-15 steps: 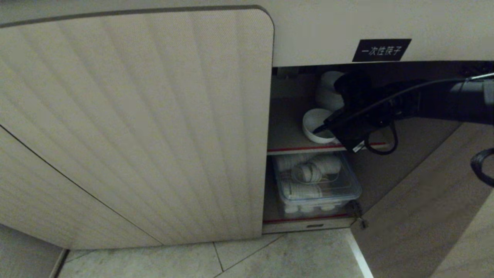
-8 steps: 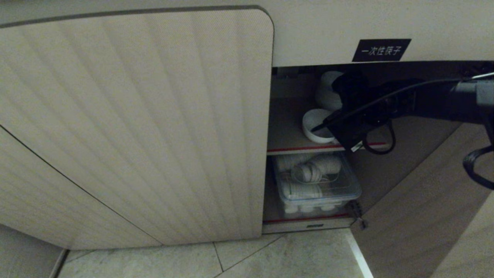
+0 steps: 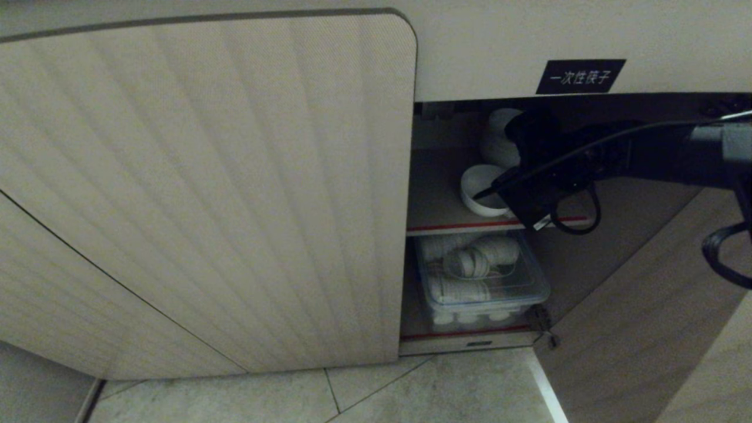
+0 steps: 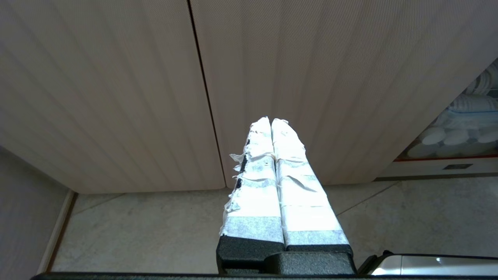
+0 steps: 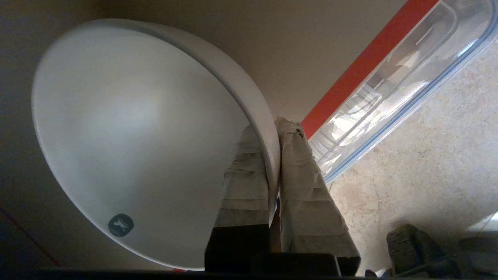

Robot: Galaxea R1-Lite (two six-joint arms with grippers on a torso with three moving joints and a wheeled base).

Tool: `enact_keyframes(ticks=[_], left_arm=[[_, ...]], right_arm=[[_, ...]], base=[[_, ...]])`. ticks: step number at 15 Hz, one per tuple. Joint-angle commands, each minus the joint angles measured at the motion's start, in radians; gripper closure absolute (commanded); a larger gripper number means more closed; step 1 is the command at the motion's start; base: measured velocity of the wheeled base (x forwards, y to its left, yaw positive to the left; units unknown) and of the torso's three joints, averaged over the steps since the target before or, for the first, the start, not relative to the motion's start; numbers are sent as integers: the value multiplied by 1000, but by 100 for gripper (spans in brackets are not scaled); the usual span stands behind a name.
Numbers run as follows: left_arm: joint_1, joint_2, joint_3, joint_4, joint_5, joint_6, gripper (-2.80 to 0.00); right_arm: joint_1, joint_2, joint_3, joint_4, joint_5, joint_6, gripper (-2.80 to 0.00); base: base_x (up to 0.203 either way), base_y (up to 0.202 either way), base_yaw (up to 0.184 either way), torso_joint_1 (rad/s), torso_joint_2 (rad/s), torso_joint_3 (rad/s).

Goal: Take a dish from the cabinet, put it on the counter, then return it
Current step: Put it back into the cabinet

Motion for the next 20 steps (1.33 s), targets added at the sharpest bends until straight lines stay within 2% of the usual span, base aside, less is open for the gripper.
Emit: enact_keyframes(ticks=[1,16,17,20], left_arm=[[0,0,0,0,0,0,0],[0,0,0,0,0,0,0],[0,0,0,0,0,0,0],[0,0,0,0,0,0,0]], right_arm=[[1,4,0,4,-3,6,0],[1,14,-10,-3,-18,6,0],[1,14,-10,-3,-18,6,-280],[1,14,-10,-2,-20,5,-280]], base=[[0,0,0,0,0,0],[0,0,0,0,0,0],[0,0,0,0,0,0],[0,0,0,0,0,0]])
